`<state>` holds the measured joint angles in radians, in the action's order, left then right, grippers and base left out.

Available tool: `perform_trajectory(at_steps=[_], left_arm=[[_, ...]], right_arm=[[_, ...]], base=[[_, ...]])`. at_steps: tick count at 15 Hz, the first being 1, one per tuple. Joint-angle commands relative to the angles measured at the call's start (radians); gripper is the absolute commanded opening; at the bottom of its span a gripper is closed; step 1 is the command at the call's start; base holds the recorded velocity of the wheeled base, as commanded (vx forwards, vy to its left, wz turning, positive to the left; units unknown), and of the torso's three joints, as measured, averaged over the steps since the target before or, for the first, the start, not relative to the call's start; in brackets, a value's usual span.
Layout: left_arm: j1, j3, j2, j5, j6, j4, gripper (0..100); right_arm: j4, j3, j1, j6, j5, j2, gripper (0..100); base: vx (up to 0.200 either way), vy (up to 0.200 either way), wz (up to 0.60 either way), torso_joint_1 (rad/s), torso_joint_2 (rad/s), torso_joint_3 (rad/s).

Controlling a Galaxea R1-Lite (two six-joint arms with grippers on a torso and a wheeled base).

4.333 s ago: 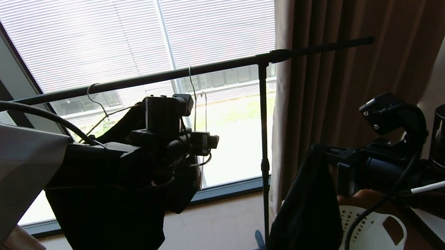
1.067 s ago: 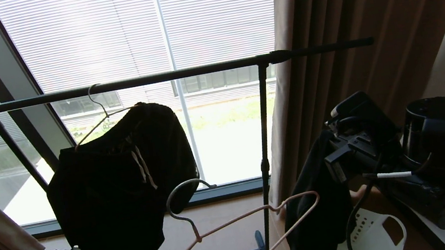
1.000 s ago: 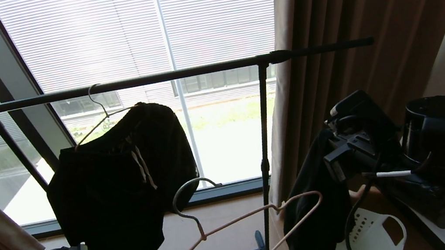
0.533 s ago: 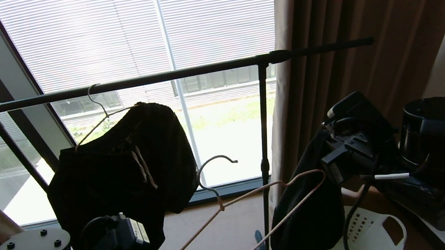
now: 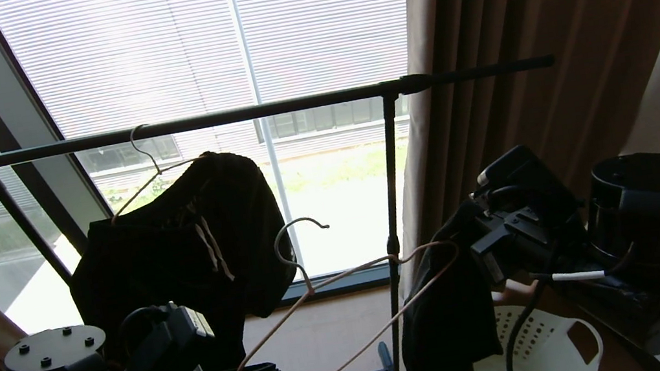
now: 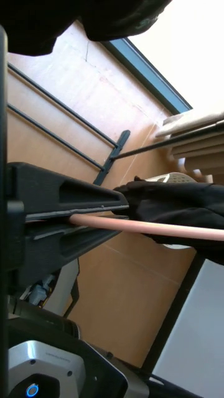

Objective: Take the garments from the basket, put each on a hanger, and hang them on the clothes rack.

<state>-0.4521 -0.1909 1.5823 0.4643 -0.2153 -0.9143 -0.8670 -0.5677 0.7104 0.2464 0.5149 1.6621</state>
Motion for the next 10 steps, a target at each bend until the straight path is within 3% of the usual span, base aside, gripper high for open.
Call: perform_trajectory(at_steps=[1,10], left_arm=[[0.004,0.002,0.002,0.001,0.001,-0.008,0],[-0.003,0.022,-0.054,0.007,0.002,-0.029,0]], right_arm=[[-0.001,-0.005,0.004,0.001,-0.001,0.021,0],[0.000,-0.078,-0.011,0.002,-0.009,0.110,0]], base=[[0.000,0.000,0.00,0.000,0.00,0.000],[0.000,0.000,0.00,0.000,0.00,0.000]])
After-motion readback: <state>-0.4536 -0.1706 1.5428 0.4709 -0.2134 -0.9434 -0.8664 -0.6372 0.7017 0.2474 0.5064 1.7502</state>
